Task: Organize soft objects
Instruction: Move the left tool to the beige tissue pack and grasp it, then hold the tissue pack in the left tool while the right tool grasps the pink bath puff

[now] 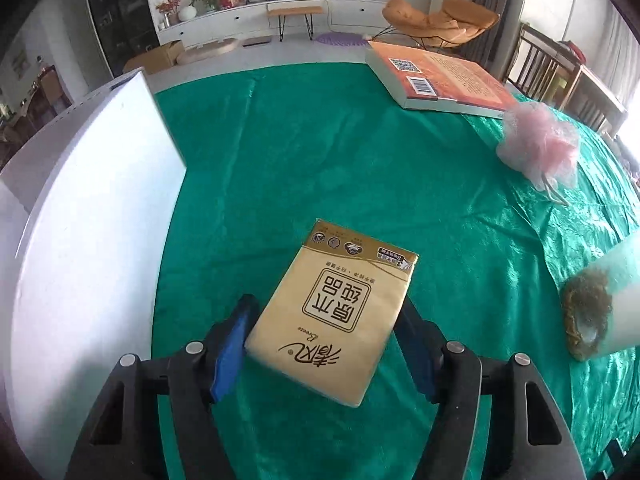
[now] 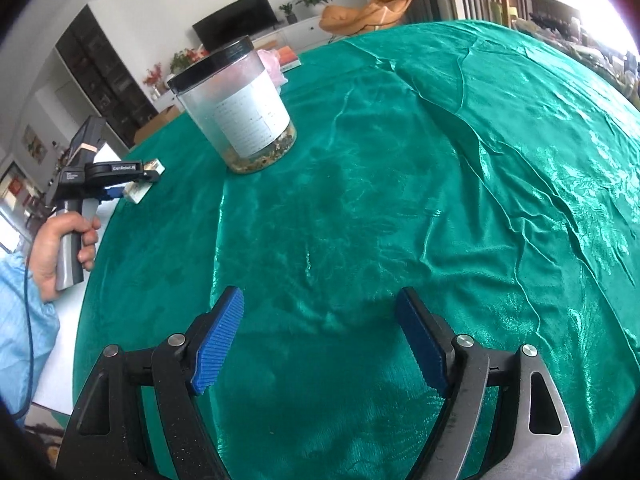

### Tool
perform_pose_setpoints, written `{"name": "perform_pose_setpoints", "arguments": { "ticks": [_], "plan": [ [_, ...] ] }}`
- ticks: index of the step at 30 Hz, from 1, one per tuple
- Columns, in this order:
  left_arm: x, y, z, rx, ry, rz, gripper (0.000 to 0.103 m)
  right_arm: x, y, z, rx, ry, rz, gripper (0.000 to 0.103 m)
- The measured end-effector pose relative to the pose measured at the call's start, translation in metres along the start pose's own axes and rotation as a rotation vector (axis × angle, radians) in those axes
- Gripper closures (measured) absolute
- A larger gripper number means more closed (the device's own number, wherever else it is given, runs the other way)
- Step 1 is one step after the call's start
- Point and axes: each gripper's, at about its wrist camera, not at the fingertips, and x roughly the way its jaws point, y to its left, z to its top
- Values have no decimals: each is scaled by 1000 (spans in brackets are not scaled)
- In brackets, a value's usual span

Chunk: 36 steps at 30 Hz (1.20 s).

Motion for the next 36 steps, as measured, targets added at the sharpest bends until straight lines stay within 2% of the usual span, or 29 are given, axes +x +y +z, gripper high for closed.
{"name": "perform_pose_setpoints", "arguments": {
  "ticks": [3, 5, 7, 8, 10, 13, 15, 18, 21, 24, 29, 30, 31, 32, 34, 36],
  "plan": [
    [-29, -4, -51, -54, 8, -53, 35, 0, 0, 0, -2, 0, -2, 21],
    [-38, -8, -84, -37, 2, -24, 35, -2, -5, 1, 22, 4, 28, 21],
    [-46, -16, -108, 34, -60, 50, 28, -10, -17, 9, 85, -5, 96, 21],
    [-49, -17, -114, 59, -94, 62, 24, -15, -21, 17, 100, -20, 113, 21],
    [-48, -14, -119, 73, -117, 82, 4, -25, -24, 54, 51, -39, 99, 21],
    [-43, 5, -114, -7, -97, 18, 0, -31, -17, 135, -42, -34, 93, 21],
    [-38, 6, -111, -1, -93, 28, 0, -19, -3, 195, -104, 35, 127, 21],
    [-40, 7, -113, -2, -97, 29, 0, 22, 33, 272, -209, 166, 156, 21],
    [-40, 8, -114, -1, -98, 27, 0, 73, 72, 317, -278, 273, 126, 21],
    [-38, 7, -111, -3, -99, 28, 0, 126, 101, 335, -294, 384, 156, 23],
    [-37, 6, -111, -5, -99, 30, 0, 194, 127, 326, -411, 541, 44, 26],
    [-37, 6, -111, -5, -99, 30, 0, 203, 127, 325, -413, 567, 23, 40],
    [-38, 6, -111, -5, -99, 30, 0, 210, 127, 325, -395, 584, 11, 69],
    [-38, 6, -111, -4, -99, 29, 0, 216, 124, 327, -366, 596, 22, 81],
    [-38, 7, -111, -5, -100, 27, 0, 221, 125, 326, -357, 597, 35, 87],
    [-38, 7, -111, -5, -100, 27, 0, 217, 125, 325, -382, 571, 5, 91]
  ]
}}
